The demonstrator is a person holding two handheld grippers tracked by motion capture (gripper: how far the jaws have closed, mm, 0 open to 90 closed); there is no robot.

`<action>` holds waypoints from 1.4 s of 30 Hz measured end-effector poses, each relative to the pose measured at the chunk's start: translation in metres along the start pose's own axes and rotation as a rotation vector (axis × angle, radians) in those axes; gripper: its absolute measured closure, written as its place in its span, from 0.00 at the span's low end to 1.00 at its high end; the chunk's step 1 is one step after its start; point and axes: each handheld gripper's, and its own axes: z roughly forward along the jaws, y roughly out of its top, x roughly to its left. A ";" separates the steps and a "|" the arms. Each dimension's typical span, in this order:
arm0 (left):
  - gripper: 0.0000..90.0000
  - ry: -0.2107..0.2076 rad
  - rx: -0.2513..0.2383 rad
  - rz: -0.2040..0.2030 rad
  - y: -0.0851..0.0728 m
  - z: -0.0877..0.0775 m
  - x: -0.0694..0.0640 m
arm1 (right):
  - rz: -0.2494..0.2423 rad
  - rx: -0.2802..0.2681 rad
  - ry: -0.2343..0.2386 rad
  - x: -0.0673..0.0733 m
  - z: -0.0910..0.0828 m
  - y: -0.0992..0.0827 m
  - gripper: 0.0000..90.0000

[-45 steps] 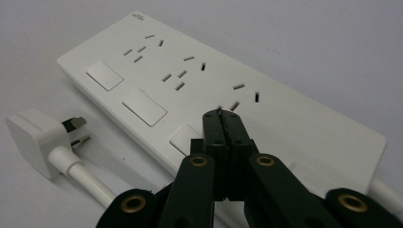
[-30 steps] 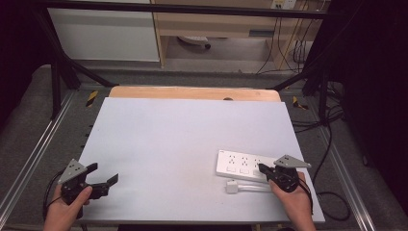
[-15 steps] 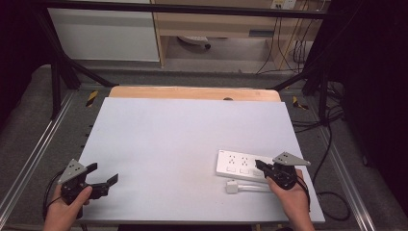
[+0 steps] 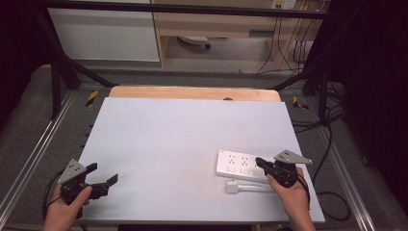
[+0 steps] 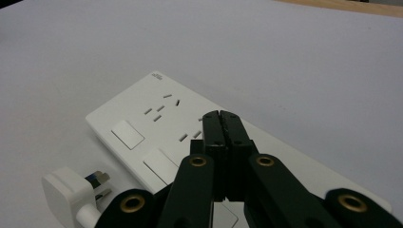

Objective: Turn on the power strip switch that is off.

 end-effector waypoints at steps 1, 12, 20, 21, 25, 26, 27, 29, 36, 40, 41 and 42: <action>0.08 -0.001 0.000 0.001 0.000 0.000 0.000 | 0.003 -0.003 0.001 -0.001 0.000 0.001 1.00; 0.08 0.000 -0.003 -0.002 0.000 -0.001 0.001 | 0.012 -0.036 0.010 -0.002 0.004 0.011 1.00; 0.08 0.002 -0.001 0.000 0.000 0.000 0.001 | 0.017 -0.060 0.010 -0.005 0.004 0.017 0.98; 0.08 0.000 -0.001 -0.001 0.000 0.000 0.001 | 0.016 -0.064 0.009 -0.005 0.004 0.018 0.97; 0.08 0.000 0.000 -0.001 0.000 0.000 0.001 | 0.010 -0.074 0.011 -0.005 0.004 0.021 0.93; 0.08 0.001 -0.001 -0.002 0.000 0.000 0.001 | 0.013 -0.076 0.010 -0.004 0.004 0.021 0.93; 0.08 0.001 -0.002 -0.002 0.000 0.000 0.001 | 0.013 -0.079 0.010 -0.005 0.004 0.022 0.92; 0.08 0.000 0.002 0.001 0.000 -0.001 0.001 | 0.015 -0.086 0.007 -0.005 0.003 0.022 0.90; 0.08 0.001 0.006 0.002 -0.001 -0.001 0.001 | 0.029 -0.098 -0.005 -0.005 0.003 0.022 0.77; 0.08 0.002 0.005 0.001 -0.001 -0.001 0.002 | 0.031 -0.104 -0.009 -0.005 0.004 0.022 0.69; 0.08 0.001 0.005 0.000 -0.001 -0.001 0.001 | 0.035 -0.105 -0.011 -0.005 0.004 0.022 0.65; 0.08 0.000 0.006 0.000 -0.001 -0.001 0.001 | 0.041 -0.108 -0.011 -0.006 0.005 0.022 0.61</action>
